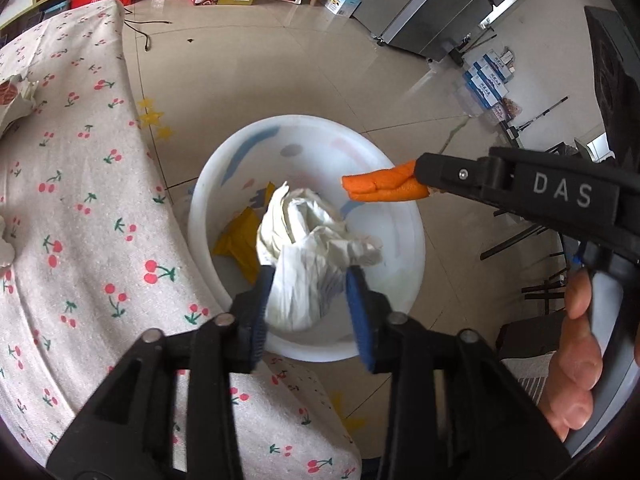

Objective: Collect trash
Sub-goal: 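Carry tissue and orange peel over the basin and release both, then grasp the white milk carton with the left gripper, then lift the milk carton with the left gripper while the right gripper grasps the small white tissue, then carry carton and tissue to the basin and open both grippers, then move the left gripper back to the table and grasp the green sponge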

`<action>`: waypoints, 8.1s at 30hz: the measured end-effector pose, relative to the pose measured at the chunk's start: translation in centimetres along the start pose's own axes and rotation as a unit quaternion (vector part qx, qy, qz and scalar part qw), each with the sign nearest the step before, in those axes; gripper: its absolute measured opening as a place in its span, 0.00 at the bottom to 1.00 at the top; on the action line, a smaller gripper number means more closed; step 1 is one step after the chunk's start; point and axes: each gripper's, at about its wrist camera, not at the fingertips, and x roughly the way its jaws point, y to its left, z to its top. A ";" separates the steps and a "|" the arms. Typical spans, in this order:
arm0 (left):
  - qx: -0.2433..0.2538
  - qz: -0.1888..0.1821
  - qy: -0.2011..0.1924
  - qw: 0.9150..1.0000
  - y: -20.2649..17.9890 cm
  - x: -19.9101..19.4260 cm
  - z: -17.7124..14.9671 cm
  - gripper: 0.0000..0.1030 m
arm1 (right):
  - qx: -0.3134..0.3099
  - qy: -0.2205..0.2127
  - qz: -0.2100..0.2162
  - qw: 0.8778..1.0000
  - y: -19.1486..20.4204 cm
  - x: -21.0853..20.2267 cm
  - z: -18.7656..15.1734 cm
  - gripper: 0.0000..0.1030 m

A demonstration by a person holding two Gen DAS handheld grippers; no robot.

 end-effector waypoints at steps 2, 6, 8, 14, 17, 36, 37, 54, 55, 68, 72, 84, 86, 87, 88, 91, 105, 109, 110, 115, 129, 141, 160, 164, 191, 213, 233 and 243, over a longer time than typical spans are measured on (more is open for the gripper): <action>-0.002 0.000 -0.010 1.000 0.5 -0.9 -0.2 0.56 | 0.000 0.002 -0.002 1.000 0.2 0.2 0.1 0.24; -0.005 -0.003 -0.019 1.000 1.1 -1.9 -0.4 0.56 | 0.002 0.001 -0.005 1.000 0.2 0.2 0.1 0.25; -0.009 0.000 -0.026 1.000 1.5 -2.5 -0.6 0.56 | 0.005 0.000 -0.006 1.000 0.1 0.1 0.1 0.25; -0.038 0.001 -0.045 0.998 3.9 -4.4 -1.3 0.56 | 0.010 -0.003 -0.013 1.000 0.1 0.1 0.2 0.29; -0.053 0.001 -0.053 0.997 5.4 -5.7 -1.9 0.56 | 0.018 -0.010 -0.015 1.000 -0.1 -0.2 0.3 0.35; -0.072 0.089 -0.094 0.989 15.4 -14.9 -3.3 0.63 | -0.050 -0.035 0.054 0.997 5.6 -1.0 0.2 0.42; -0.073 0.097 -0.098 0.988 16.1 -15.5 -3.3 0.63 | -0.053 -0.036 0.059 0.996 6.0 -0.9 0.2 0.43; -0.121 0.145 -0.137 0.972 22.5 -20.0 -1.8 0.68 | -0.123 0.004 0.120 0.985 14.6 0.8 -1.4 0.48; -0.118 0.146 -0.139 0.972 22.2 -19.8 -1.5 0.68 | -0.134 0.007 0.118 0.984 15.4 1.0 -1.7 0.48; -0.119 0.181 -0.099 0.971 21.9 -14.7 2.6 0.69 | -0.195 0.019 0.112 0.974 20.0 2.4 -3.7 0.52; -0.118 0.195 -0.087 0.970 22.2 -13.7 2.9 0.69 | -0.189 0.023 0.115 0.975 19.8 2.7 -3.4 0.52; -0.125 0.203 -0.113 0.965 22.2 -15.3 0.7 0.52 | -0.243 0.029 0.113 0.963 22.9 3.5 -4.7 0.53; -0.128 0.191 -0.125 0.965 22.1 -16.2 0.4 0.52 | -0.248 0.027 0.114 0.962 23.2 3.6 -4.9 0.53; -0.129 0.186 -0.132 0.965 22.0 -16.8 0.0 0.52 | -0.249 0.027 0.114 0.961 23.3 3.6 -4.9 0.53; -0.129 0.183 -0.138 0.965 21.9 -17.3 -0.3 0.52 | -0.250 0.026 0.114 0.961 23.4 3.6 -5.0 0.53; -0.127 0.177 -0.147 0.965 21.7 -18.7 -1.2 0.52 | -0.252 0.025 0.112 0.961 23.6 3.7 -5.2 0.53; -0.166 0.123 -0.151 0.967 22.0 -20.8 -6.0 0.52 | -0.268 0.029 0.130 0.954 25.6 4.3 -6.5 0.20; -0.168 0.115 -0.157 0.966 21.6 -21.2 -6.4 0.52 | -0.259 0.020 0.149 0.954 25.2 2.9 -6.6 0.15; -0.169 0.115 -0.160 0.966 21.5 -21.3 -6.6 0.52 | -0.257 0.018 0.151 0.955 25.0 2.7 -6.5 0.15; -0.177 0.109 -0.165 0.964 21.0 -21.1 -6.7 0.52 | -0.244 0.014 0.161 0.956 24.3 1.6 -6.8 0.15; -0.169 0.083 -0.158 0.969 16.1 -18.6 -8.5 0.52 | -0.183 -0.005 0.216 0.959 20.1 -2.0 -5.9 0.15; -0.143 0.046 -0.143 0.978 12.0 -16.1 -7.7 0.52 | -0.104 -0.020 0.224 0.969 14.2 -3.7 -3.5 0.15; -0.091 0.000 -0.074 0.993 4.6 -7.6 -3.0 0.52 | 0.116 0.011 0.242 0.963 -2.6 -0.9 0.1 0.17; -0.086 -0.001 -0.052 0.995 3.7 -5.5 -2.3 0.52 | 0.118 0.022 0.218 0.969 -2.8 -0.1 0.0 0.18; -0.061 -0.016 -0.036 0.997 3.0 -0.7 -2.0 0.58 | 0.138 0.016 0.180 0.974 -3.7 0.3 0.4 0.44; -0.103 0.107 -0.071 0.986 13.3 -12.5 -4.6 0.58 | 0.085 0.032 0.158 0.983 0.4 1.2 0.9 0.45; -0.069 0.239 -0.029 0.968 21.9 -16.3 -2.4 0.72 | 0.013 0.082 0.138 0.987 7.8 4.4 1.4 0.48; -0.065 0.246 -0.011 0.967 23.5 -14.7 -2.0 0.72 | 0.010 0.075 0.215 0.974 12.6 5.5 2.2 0.48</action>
